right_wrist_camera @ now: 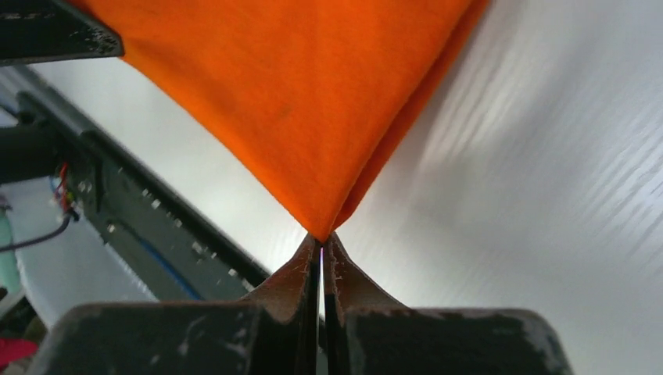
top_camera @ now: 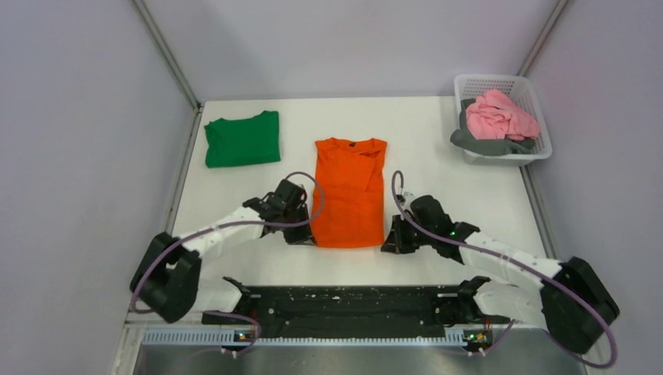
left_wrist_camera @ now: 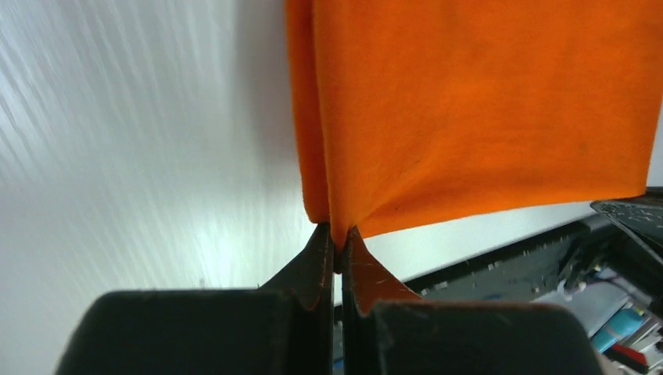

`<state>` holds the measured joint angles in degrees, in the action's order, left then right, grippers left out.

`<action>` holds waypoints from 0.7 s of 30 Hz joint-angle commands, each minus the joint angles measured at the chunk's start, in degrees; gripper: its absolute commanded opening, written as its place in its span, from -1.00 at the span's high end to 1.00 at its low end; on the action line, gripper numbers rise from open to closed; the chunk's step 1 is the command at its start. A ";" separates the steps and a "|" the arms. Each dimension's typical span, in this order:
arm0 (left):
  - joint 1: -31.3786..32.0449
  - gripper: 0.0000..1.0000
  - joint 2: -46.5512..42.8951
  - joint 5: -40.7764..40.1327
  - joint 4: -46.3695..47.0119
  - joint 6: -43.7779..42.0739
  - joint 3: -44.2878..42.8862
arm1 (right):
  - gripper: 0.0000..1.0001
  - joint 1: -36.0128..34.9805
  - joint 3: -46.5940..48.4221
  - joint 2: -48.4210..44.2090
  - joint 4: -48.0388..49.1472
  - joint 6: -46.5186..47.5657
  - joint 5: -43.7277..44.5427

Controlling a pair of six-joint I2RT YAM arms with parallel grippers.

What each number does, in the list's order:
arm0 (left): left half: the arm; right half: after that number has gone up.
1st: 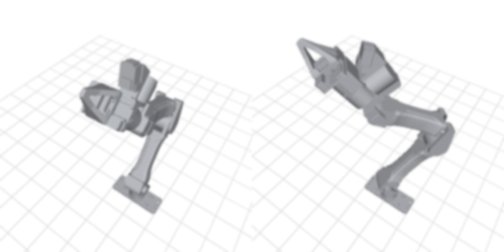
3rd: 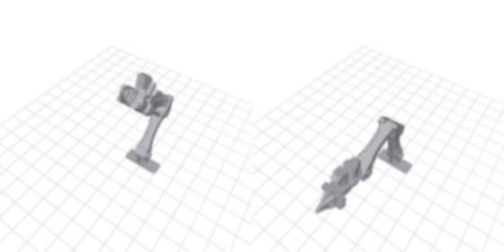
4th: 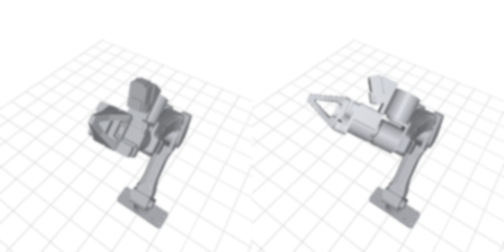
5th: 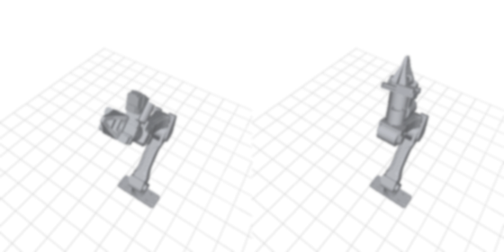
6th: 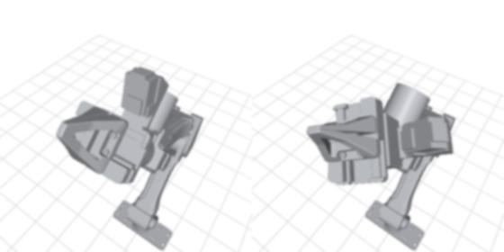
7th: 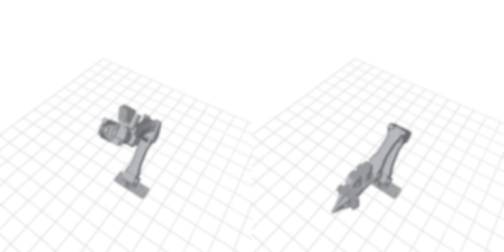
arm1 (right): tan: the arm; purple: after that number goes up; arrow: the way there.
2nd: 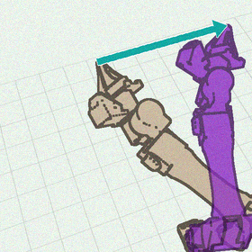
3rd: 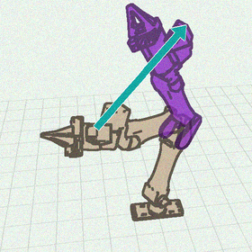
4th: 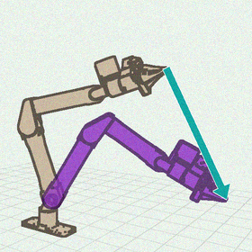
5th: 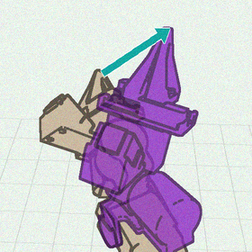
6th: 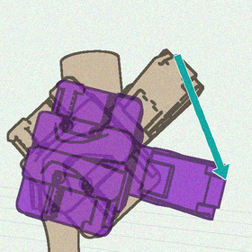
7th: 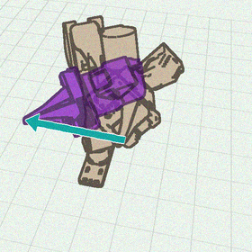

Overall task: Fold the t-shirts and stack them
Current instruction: Grab one side of the 2/3 rectangular tshirt with both arms, then fold the long partially folded tshirt into a neat square

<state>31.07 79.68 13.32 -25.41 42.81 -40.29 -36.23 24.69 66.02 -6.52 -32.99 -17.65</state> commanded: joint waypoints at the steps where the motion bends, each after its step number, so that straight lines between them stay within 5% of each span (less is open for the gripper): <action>1: 6.63 1.00 -14.79 -5.29 -10.76 5.80 0.27 | 1.00 -4.10 0.65 -14.05 -12.75 -0.81 -2.93; 9: 8.57 1.00 -31.14 -6.76 -13.06 10.15 -2.65 | 1.00 -4.35 5.71 -27.85 -17.00 -3.64 -0.29; 16: 7.43 1.00 -22.10 -17.64 -14.00 5.70 -14.17 | 1.00 -4.14 12.08 -20.58 -13.27 0.05 12.61; 21: 3.01 1.00 -12.58 -17.40 -12.69 1.93 -21.87 | 1.00 -1.98 17.04 -11.60 -7.97 2.92 16.61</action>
<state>37.01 62.26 -0.93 -40.01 48.62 -56.16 -39.72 36.53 49.45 -20.23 -33.15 -7.01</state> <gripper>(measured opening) 0.025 0.006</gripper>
